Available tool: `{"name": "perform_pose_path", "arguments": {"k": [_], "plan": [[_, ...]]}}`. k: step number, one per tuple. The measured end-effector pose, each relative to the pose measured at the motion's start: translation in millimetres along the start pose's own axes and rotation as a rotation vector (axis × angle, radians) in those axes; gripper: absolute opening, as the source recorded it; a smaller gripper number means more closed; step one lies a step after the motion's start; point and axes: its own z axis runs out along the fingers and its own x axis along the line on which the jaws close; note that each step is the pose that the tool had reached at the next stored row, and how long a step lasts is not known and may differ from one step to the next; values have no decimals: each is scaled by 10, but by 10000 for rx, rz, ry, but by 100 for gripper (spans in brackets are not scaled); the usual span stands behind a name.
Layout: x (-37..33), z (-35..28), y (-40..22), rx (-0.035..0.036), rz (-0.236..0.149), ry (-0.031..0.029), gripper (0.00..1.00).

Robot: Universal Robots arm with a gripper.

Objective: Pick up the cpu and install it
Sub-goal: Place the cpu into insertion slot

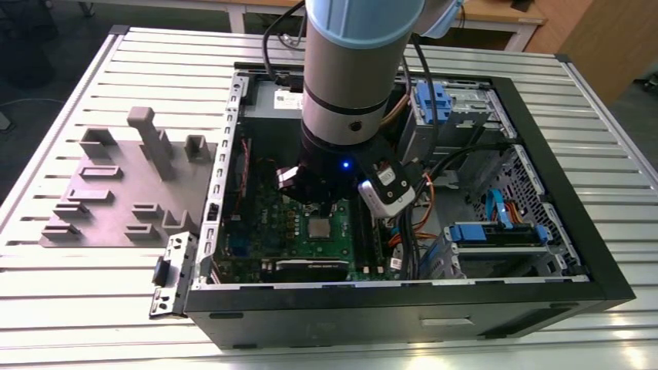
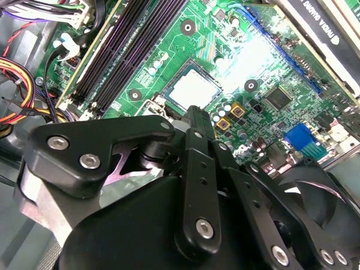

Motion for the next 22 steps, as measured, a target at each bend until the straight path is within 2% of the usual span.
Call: {"name": "perform_pose_path", "arguments": {"k": [5, 15, 22], "plan": [[0, 0, 0, 1, -58, 3, 11], [0, 0, -1, 6, -685, 33, 11], [0, 0, -1, 8, -897, 44, 11]]}}
